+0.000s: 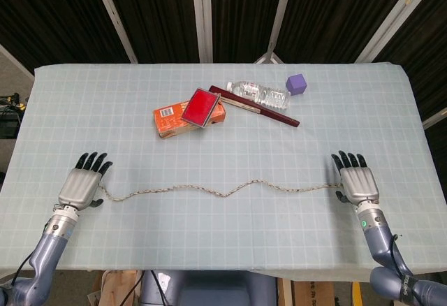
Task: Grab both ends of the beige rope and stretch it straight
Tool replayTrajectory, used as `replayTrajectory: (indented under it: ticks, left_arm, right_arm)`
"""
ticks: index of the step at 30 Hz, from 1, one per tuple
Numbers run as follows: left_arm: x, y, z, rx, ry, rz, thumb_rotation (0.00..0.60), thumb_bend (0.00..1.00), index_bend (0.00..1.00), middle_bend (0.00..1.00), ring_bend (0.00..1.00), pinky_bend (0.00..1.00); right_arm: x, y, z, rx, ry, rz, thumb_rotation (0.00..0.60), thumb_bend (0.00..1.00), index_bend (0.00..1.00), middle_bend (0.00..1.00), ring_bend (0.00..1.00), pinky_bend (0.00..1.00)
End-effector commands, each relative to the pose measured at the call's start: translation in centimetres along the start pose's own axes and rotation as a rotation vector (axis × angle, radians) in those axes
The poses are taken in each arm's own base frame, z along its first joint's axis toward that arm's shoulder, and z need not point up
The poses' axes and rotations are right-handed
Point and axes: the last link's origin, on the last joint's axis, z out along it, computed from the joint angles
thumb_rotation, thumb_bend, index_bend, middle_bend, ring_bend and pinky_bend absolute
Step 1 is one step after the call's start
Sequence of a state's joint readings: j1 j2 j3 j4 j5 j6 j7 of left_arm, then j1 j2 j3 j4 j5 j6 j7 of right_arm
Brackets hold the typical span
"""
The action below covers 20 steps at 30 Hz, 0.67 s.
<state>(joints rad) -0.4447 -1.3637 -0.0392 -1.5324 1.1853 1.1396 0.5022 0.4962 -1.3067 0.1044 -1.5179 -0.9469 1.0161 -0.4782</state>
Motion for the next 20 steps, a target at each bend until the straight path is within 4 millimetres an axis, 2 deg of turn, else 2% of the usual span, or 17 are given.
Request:
replayTrajectory:
  ticks: [1,6,10,14,16,20]
  left_arm:
    - [1.2,-0.6,-0.4,0.016,0.038,-0.047,0.6,0.02,0.11,0.02,0.0,0.0]
    - [3.2,-1.9,-2.3,0.049,0.12,-0.151,0.6,0.02,0.07,0.0,0.0,0.0]
    - [3.6,-3.4,-5.4,0.095,0.179,-0.231,0.6,0.02,0.04,0.0,0.0,0.0]
    - [2.8,-4.8,-9.1,0.134,0.192,-0.274,0.6,0.02,0.04,0.0,0.0,0.0]
    - [2.5,-5.4,-10.8,0.148,0.2,-0.279,0.6,0.02,0.04,0.0,0.0,0.0]
    - [2.5,-6.5,-13.0,0.149,0.248,-0.262,0.6,0.02,0.04,0.0,0.0,0.0]
  right_arm:
    - [0.7,0.3,-0.7,0.003,0.03,0.015,0.6,0.3,0.0,0.0,0.0,0.0]
    - [2.3,1.2,-2.5,0.005,0.113,0.119,0.6,0.3,0.0,0.0,0.0,0.0]
    - [3.2,2.2,-5.1,0.019,0.193,0.219,0.6,0.29,0.0,0.0,0.0,0.0]
    - [2.8,2.8,-8.4,0.028,0.255,0.35,0.6,0.29,0.0,0.0,0.0,0.0]
    - [2.4,3.3,-9.8,0.033,0.275,0.353,0.6,0.29,0.0,0.0,0.0,0.0]
    - [1.7,4.0,-11.5,0.046,0.302,0.329,0.6,0.29,0.0,0.0,0.0,0.0]
